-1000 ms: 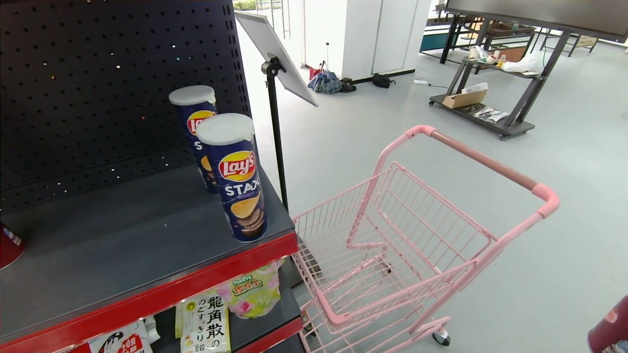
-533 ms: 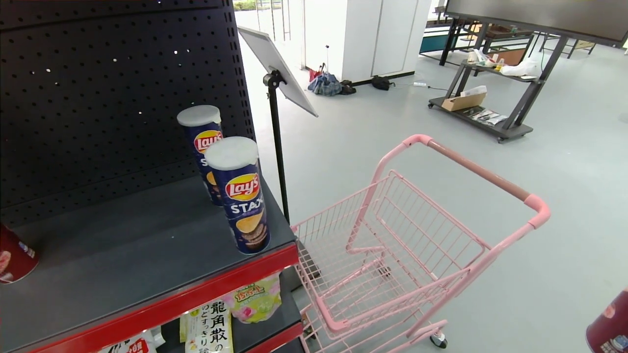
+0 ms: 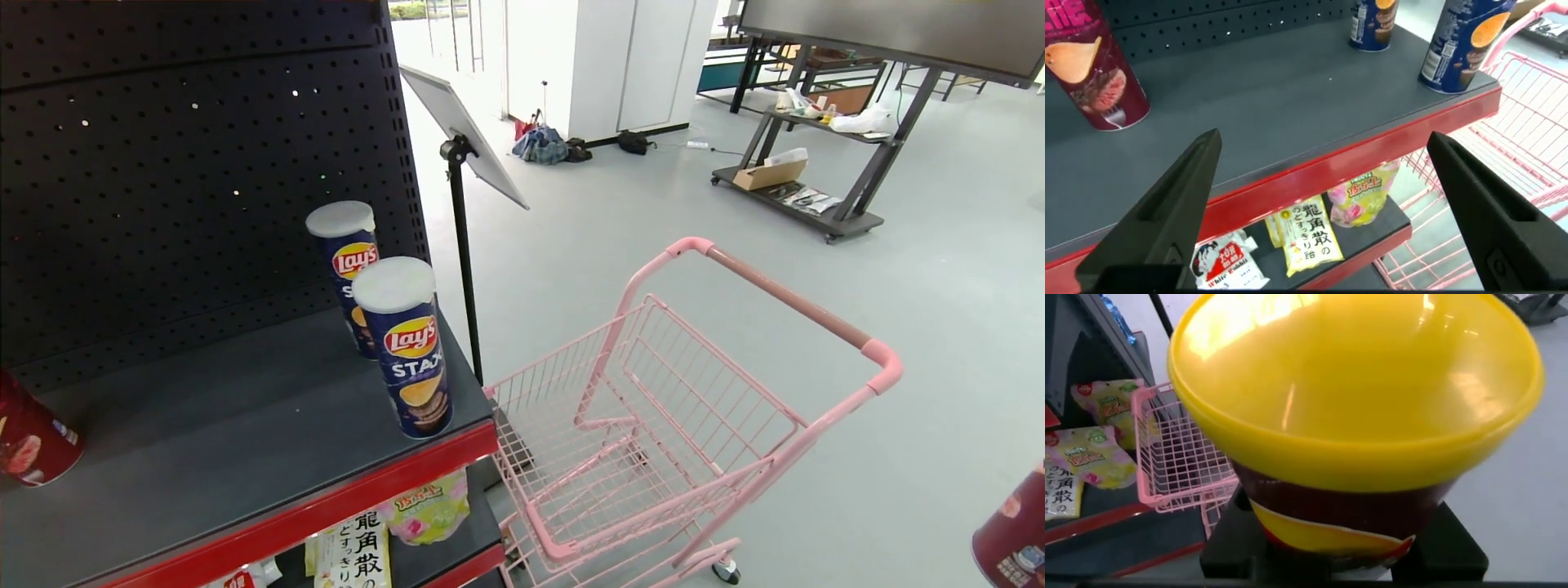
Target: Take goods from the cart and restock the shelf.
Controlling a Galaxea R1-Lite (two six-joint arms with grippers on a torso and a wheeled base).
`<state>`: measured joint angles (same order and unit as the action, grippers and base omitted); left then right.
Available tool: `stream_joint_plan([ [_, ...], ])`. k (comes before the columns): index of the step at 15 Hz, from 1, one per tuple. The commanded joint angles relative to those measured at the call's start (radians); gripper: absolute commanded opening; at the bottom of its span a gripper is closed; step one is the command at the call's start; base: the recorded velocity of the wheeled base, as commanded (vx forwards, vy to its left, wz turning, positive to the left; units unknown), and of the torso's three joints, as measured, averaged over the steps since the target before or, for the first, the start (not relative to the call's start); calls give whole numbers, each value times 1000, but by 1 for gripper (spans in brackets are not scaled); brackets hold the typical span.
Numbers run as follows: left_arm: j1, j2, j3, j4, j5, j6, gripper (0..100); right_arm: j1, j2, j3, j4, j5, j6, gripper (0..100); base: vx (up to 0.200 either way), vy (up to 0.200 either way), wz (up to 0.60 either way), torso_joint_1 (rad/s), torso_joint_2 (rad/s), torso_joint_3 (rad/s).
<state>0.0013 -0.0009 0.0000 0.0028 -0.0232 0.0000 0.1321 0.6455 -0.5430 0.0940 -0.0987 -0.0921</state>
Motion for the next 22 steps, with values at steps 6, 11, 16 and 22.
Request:
stream_joint_plan([
  [6,0,1,0,0,0,0,100,0,-29,48,0,2,-12,0,0,0,600,5,1,-2],
  [11,0,1,0,0,0,0,100,3,-126,112,1,5,-17,0,0,0,480,2,2,1],
  [16,0,1,0,0,0,0,100,18,-379,255,10,88,-15,0,0,120,0,-1,2,1],
  [22,0,1,0,0,0,0,100,18,-435,281,10,93,-12,0,0,200,0,3,3,3],
])
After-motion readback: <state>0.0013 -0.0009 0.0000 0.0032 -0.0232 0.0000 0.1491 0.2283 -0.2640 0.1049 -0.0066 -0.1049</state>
